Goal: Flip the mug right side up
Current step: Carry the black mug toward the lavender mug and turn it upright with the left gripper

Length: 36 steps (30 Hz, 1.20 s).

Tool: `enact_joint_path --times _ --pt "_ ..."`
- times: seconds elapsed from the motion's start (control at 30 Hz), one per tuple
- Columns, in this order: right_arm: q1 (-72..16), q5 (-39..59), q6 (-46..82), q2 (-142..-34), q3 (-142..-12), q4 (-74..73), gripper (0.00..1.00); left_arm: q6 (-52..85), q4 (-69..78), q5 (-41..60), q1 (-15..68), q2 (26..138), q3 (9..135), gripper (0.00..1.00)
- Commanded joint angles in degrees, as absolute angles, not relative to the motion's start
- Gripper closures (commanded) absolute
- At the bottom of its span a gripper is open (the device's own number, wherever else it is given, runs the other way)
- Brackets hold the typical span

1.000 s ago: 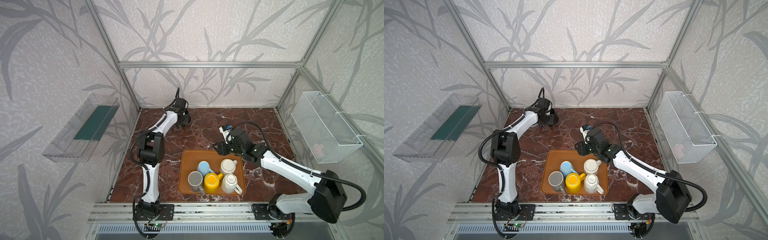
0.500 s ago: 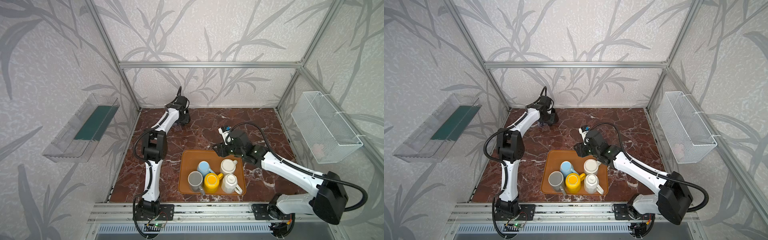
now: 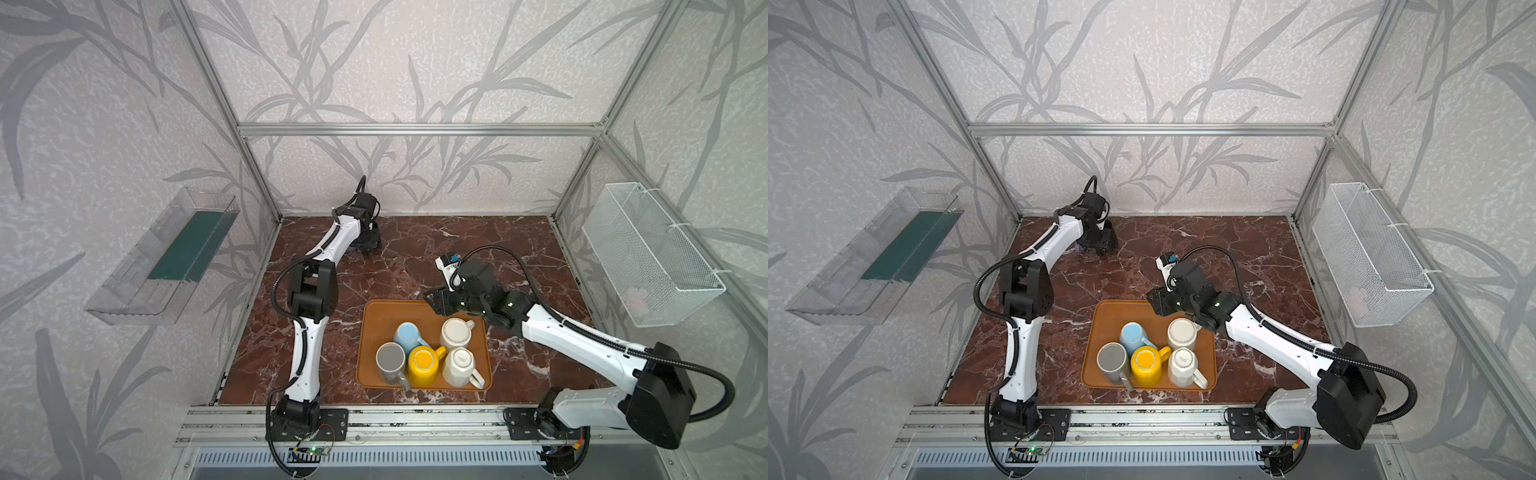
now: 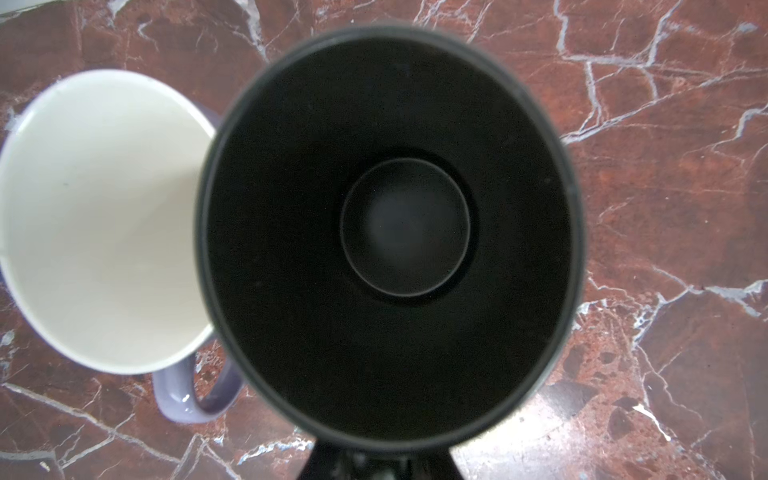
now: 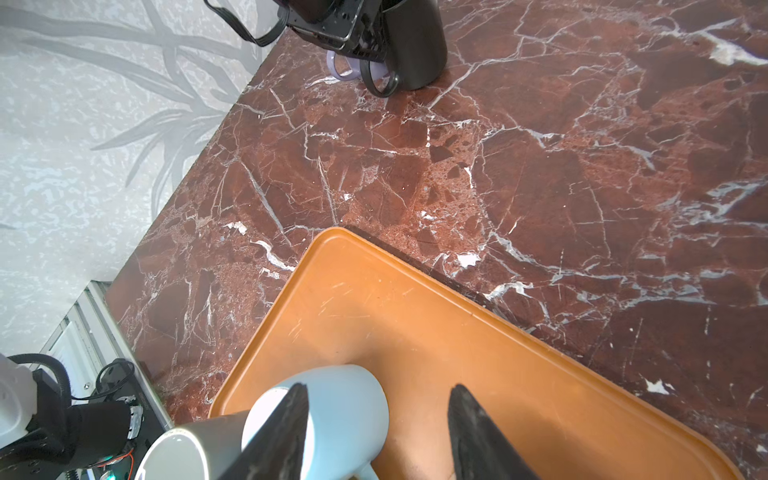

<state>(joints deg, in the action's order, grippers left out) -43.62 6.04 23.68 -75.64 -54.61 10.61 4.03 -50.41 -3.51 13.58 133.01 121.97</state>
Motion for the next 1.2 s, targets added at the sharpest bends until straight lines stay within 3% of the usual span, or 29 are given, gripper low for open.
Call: enact_joint_path --times 0.0,0.83,1.17 --pt "-44.03 5.28 22.85 -74.67 -54.67 10.64 0.45 2.59 -50.45 -5.13 14.13 133.61 126.14 1.0" --pt "-44.21 5.27 22.85 -74.53 -54.51 10.64 0.45 2.37 -55.45 -6.32 14.65 137.55 130.69 1.0" --pt "-44.38 5.45 22.86 -74.71 -54.57 10.68 0.45 2.28 -55.8 -6.33 14.68 137.76 130.89 0.83"
